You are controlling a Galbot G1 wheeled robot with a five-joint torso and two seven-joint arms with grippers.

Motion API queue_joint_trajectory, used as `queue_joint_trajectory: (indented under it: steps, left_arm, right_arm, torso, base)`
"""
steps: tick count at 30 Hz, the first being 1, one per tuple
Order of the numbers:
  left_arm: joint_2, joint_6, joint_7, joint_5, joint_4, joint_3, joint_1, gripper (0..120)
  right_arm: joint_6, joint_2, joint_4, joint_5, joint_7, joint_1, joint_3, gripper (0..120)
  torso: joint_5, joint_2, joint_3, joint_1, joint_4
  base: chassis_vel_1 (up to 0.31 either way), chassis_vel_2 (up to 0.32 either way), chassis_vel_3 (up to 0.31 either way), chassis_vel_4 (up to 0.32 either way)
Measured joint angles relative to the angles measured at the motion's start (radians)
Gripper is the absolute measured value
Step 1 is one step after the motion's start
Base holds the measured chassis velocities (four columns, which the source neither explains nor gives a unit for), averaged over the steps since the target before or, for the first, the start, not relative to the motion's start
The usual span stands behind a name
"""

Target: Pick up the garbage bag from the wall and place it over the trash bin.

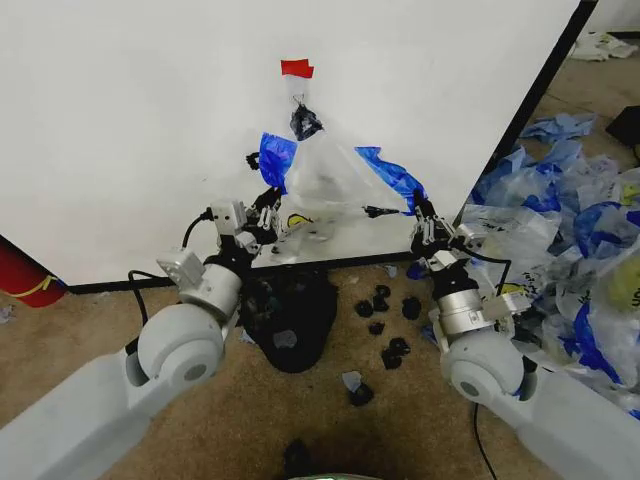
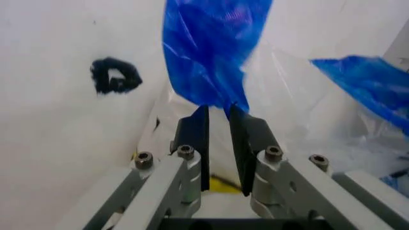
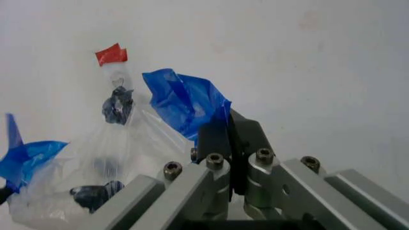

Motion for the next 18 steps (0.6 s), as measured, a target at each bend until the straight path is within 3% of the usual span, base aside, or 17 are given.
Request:
queue_joint_trajectory:
  steps: [15, 18]
  left_arm:
    - [-0.009, 0.001, 0.001, 0.014, -0.024, -0.011, 0.024, 18]
    - [-0.007, 0.015, 0.0, -0.013, -0.044, -0.005, -0.005, 28]
  right_arm:
    - [0.0, -0.001, -0.005, 0.005, 0.0, 0.015, -0.005, 0]
    - [0.0, -0.001, -0.006, 0.005, 0.0, 0.015, -0.005, 0]
  torso:
    - [0.0, 0.0, 0.0, 0.0, 0.0]
    - [0.0001, 0.0, 0.0, 0.0, -0.0001]
  base:
    - [0.0, 0.0, 0.0, 0.0]
    - [0.0, 0.0, 0.0, 0.0]
